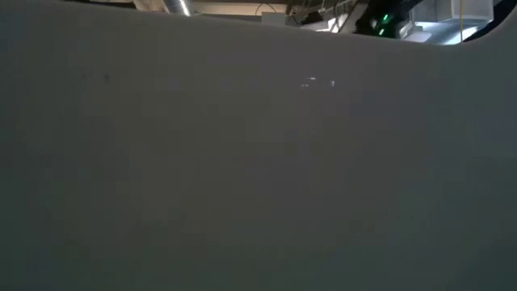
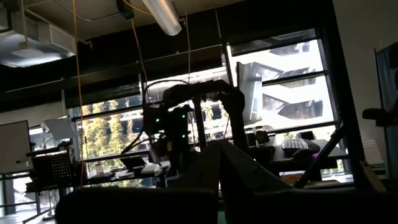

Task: Sort spices by type
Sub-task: Put the yellow seasoning bottle into the top white bin

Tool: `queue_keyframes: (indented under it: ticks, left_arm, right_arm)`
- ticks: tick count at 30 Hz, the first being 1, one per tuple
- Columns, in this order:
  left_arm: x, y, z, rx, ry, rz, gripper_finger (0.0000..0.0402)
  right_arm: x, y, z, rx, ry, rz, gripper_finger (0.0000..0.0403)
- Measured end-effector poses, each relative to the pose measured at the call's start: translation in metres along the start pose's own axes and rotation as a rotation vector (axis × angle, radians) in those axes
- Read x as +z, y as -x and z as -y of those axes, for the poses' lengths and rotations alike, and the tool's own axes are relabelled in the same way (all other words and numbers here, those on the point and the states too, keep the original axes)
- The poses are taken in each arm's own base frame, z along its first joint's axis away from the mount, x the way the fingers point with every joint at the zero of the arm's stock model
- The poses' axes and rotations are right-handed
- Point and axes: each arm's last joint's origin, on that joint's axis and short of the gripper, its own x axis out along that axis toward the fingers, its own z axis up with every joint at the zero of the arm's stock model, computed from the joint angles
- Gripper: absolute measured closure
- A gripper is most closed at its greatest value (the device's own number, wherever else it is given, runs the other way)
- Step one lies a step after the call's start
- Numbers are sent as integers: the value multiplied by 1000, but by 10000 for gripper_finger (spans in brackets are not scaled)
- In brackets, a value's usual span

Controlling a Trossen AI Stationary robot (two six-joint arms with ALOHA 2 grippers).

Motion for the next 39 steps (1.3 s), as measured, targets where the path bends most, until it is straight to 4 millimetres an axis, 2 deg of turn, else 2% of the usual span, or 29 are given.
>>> queue_keyframes:
  ticks: [8, 11, 14, 20, 26, 33, 39]
  left_arm:
    - [0, 0, 0, 0, 7, 0, 400]
    - [0, 0, 0, 0, 7, 0, 400]
    - [0, 0, 0, 0, 7, 0, 400]
    - [0, 0, 0, 0, 7, 0, 400]
    - [0, 0, 0, 0, 7, 0, 400]
    - [0, 0, 0, 0, 7, 0, 400]
    - [0, 0, 0, 0, 8, 0, 400]
  right_arm:
    - [-49, 44, -14, 36, -97, 76, 70]
    - [-64, 53, -18, 50, -140, 100, 70]
    - [-76, 53, -23, 56, -178, 97, 70]
    - [-93, 37, -36, 73, -163, 51, 70]
    - [-102, 8, -48, 35, -191, -48, 70]
    - [-106, -27, -58, 71, -172, -120, 70]
    - [-107, -40, -60, 68, -174, -119, 70]
